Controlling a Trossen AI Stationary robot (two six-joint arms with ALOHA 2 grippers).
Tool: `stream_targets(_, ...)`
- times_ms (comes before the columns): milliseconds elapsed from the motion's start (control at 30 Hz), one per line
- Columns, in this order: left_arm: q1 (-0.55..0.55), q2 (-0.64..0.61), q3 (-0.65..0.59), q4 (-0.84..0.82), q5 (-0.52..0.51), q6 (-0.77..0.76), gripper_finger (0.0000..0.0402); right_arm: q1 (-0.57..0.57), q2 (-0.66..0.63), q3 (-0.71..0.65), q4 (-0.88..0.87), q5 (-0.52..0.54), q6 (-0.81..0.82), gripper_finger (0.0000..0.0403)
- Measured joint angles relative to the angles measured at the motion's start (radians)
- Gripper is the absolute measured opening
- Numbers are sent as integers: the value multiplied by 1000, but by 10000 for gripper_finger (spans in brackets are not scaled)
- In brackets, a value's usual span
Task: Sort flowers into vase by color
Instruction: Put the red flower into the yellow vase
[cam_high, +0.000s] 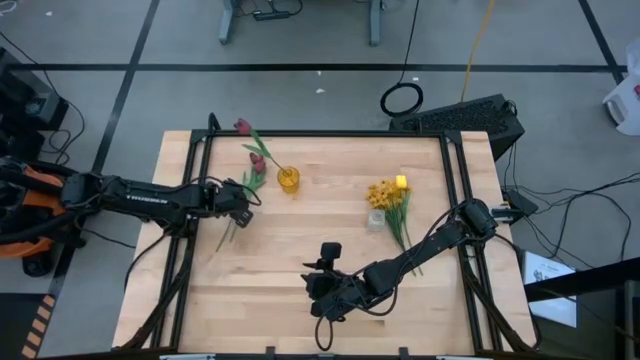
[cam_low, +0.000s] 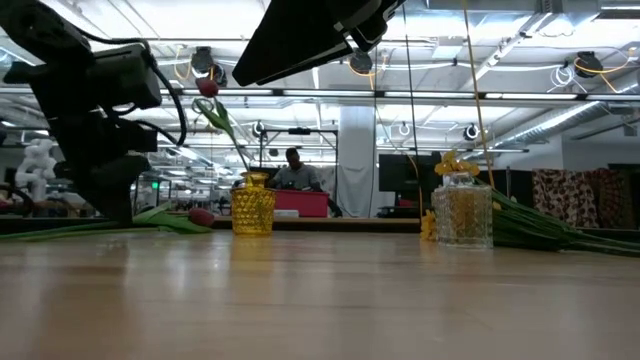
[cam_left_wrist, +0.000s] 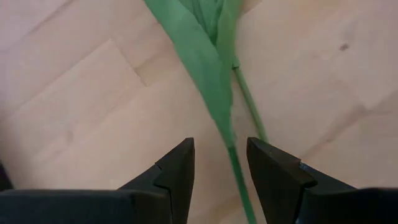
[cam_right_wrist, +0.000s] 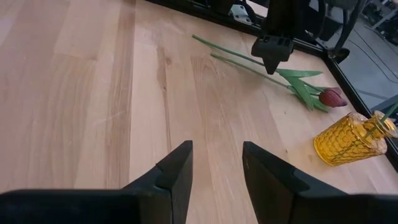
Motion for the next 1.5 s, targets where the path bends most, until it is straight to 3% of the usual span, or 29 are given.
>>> stream_targets(300, 17, 40, 0, 0, -6, 1, 130, 0, 0, 0, -1, 0, 0, 132)
stream_targets(633, 14, 49, -1, 3, -7, -10, 16, 0, 0, 0, -1, 0, 0, 132)
stream_targets(833, -19, 27, 1, -6, -7, -67, 13, 0, 0, 0, -2, 4, -4, 132)
stream_targets(1033, -133, -23, 33, -31, 19, -170, 10, 0, 0, 0, -2, 7, -5, 132)
stream_targets(1233, -295, -74, 92, -171, 19, -308, 10, 0, 0, 0, -6, 6, -5, 132)
stream_targets(1333, -389, -93, 107, -120, 19, -323, 10, 0, 0, 0, -6, 5, 0, 132)
stream_targets(1500, -551, -103, 110, 112, 17, -261, 10, 2, 0, 0, 30, 2, 3, 132)
